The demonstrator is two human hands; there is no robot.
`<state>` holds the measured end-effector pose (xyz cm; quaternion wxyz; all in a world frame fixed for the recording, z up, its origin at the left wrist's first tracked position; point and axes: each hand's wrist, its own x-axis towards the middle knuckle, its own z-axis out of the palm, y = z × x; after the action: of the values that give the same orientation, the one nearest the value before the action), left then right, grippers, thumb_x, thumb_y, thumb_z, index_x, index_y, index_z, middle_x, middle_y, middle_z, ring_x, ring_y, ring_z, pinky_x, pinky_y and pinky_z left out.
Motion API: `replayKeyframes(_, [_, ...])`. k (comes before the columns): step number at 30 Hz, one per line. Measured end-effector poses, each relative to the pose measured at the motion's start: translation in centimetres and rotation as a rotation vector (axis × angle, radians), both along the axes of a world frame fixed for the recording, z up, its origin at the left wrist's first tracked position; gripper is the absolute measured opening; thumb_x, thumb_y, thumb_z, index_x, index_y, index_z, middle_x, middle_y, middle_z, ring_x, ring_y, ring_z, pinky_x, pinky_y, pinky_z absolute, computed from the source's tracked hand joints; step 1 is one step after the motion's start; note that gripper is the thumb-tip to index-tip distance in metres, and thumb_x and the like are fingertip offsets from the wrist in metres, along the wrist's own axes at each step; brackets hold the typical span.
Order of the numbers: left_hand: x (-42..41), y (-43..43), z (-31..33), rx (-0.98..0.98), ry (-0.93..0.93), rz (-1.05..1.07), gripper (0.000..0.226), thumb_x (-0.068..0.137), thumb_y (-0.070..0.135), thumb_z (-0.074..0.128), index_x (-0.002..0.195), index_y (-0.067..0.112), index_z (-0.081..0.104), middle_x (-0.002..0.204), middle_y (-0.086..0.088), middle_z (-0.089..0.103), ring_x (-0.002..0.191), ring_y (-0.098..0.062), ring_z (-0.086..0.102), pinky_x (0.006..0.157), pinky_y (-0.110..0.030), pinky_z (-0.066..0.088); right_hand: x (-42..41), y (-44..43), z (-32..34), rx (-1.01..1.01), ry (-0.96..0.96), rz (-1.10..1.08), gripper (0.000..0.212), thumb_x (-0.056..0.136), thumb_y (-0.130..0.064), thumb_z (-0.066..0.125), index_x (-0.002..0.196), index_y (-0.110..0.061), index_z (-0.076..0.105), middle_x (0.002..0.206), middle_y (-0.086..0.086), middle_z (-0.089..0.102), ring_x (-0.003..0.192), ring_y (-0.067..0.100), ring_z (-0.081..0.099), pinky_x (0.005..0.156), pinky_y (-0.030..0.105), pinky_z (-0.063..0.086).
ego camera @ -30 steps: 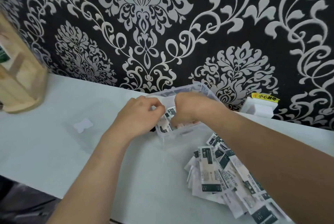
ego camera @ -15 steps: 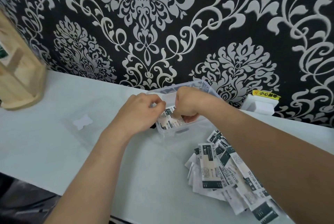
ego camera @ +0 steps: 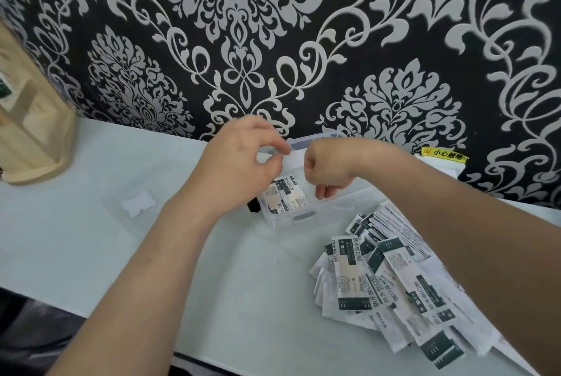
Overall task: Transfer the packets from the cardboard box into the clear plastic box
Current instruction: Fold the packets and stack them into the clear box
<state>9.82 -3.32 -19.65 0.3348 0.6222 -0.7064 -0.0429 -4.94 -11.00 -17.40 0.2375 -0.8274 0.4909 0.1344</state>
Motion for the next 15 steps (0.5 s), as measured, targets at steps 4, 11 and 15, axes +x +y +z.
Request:
replayKeyframes(4, [-2.4,-2.6,3.5,0.412,-0.512,-0.236,0.021,0.085,0.034,0.066,0.105,0.033,0.070,0.105,0.014,0.061,0.099,-0.008,0.055,0.086,-0.027,0.045,-1.9,0.5,0.9,-0.238,-0.108,0.022,0.018,0.092,-0.006,0.043,0.089,-0.014,0.058,0.090,0.007,0.072,0.084,0.023,0.069,0.080,0.039,0.057])
replayKeyframes(11, [-5.4,-5.9,0.4,0.749,-0.826,-0.442,0.045,0.077,0.051,0.071,0.116,0.033,0.058,0.116,0.009,0.057,0.105,-0.017,0.055,0.090,-0.037,0.049,-4.4,1.3,0.9,-0.375,-0.209,0.030,0.020,0.088,-0.006,0.044,0.088,-0.013,0.064,0.088,0.005,0.068,0.086,0.024,0.061,0.061,0.027,0.042])
replayKeyframes(15, [-5.4,-6.7,-0.4,0.729,-0.808,-0.490,0.027,0.076,0.049,0.073,0.082,0.033,0.052,0.102,0.006,0.061,0.087,-0.016,0.056,0.071,-0.031,0.049,-4.6,1.0,-0.1,-0.459,-0.230,0.062,0.019,0.088,-0.009,0.044,0.083,-0.016,0.061,0.085,0.005,0.065,0.081,0.026,0.059,0.064,0.030,0.044])
